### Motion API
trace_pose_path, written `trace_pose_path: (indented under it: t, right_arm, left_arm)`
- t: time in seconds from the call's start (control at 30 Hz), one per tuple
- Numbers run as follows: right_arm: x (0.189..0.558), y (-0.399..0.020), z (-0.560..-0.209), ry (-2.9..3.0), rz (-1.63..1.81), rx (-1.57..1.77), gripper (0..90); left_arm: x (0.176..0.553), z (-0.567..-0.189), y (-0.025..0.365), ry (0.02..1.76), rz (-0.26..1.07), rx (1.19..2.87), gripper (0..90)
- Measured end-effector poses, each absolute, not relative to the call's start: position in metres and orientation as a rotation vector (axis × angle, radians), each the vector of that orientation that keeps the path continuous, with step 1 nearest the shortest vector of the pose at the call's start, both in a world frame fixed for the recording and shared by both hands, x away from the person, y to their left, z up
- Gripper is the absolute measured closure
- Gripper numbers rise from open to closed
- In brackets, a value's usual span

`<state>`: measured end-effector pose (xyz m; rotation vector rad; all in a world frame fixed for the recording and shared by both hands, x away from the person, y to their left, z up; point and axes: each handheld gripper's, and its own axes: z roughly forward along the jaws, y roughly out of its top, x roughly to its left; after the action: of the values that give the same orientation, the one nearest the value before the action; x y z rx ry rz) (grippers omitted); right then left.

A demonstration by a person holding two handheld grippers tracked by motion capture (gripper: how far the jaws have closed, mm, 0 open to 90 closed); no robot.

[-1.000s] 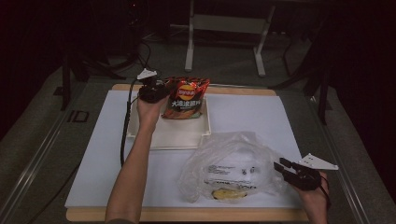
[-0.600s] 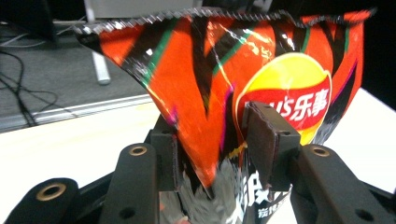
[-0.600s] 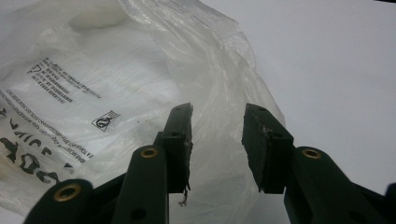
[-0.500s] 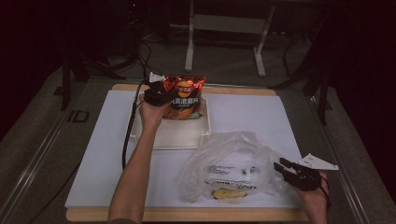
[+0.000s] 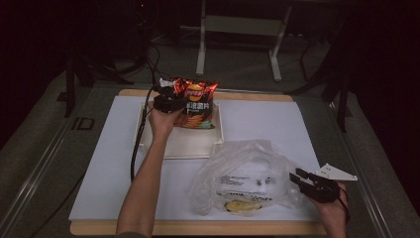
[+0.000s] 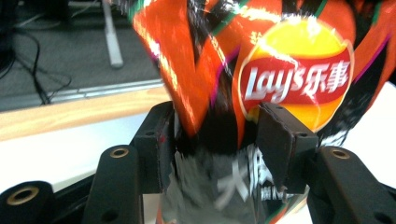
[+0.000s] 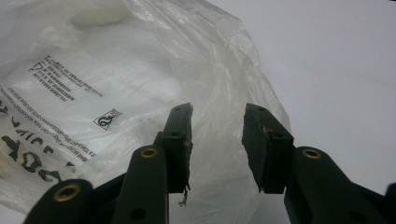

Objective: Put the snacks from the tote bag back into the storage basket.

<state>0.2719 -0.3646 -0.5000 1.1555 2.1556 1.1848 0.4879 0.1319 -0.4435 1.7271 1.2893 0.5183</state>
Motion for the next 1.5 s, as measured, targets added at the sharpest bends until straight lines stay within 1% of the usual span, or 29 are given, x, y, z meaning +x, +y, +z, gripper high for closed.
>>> trace_pose_path:
  t: [0.2, 0.37, 0.57, 0.77, 0.9, 1.07, 1.2, 1.37, 1.4, 1.5]
  right_arm:
    - [0.271, -0.365, -0.501, 2.156, 1.183, 1.159, 62.6]
    - [0.272, -0.365, -0.501, 2.157, 1.181, 1.161, 62.6]
    - [0.272, -0.364, -0.501, 2.16, 1.179, 1.16, 62.6]
    - [0.271, -0.365, -0.501, 2.158, 1.181, 1.161, 62.6]
    - [0.271, -0.365, -0.501, 2.158, 1.181, 1.16, 62.6]
    - [0.271, -0.365, -0.501, 2.156, 1.181, 1.161, 62.6]
    - [0.271, -0.365, -0.501, 2.157, 1.181, 1.161, 62.6]
    - [0.272, -0.364, -0.501, 2.16, 1.18, 1.162, 62.6]
    - [0.272, -0.364, -0.502, 2.163, 1.178, 1.157, 62.6]
    - [0.272, -0.363, -0.502, 2.165, 1.177, 1.153, 62.6]
  left_arm:
    - [0.484, -0.45, 0.135, 1.289, 0.49, 1.702, 44.1]
    - [0.479, -0.442, 0.138, 1.264, 0.495, 1.671, 39.8]
    - [0.469, -0.432, 0.138, 1.22, 0.553, 1.669, 38.2]
    - [0.461, -0.424, 0.137, 1.185, 0.569, 1.693, 38.3]
    - [0.458, -0.421, 0.138, 1.183, 0.57, 1.712, 40.5]
    - [0.452, -0.418, 0.141, 1.161, 0.576, 1.738, 40.9]
    - [0.449, -0.415, 0.142, 1.15, 0.601, 1.747, 40.9]
    - [0.451, -0.416, 0.14, 1.153, 0.63, 1.767, 40.9]
    - [0.456, -0.42, 0.139, 1.177, 0.645, 1.779, 40.9]
    - [0.462, -0.426, 0.139, 1.21, 0.625, 1.776, 40.9]
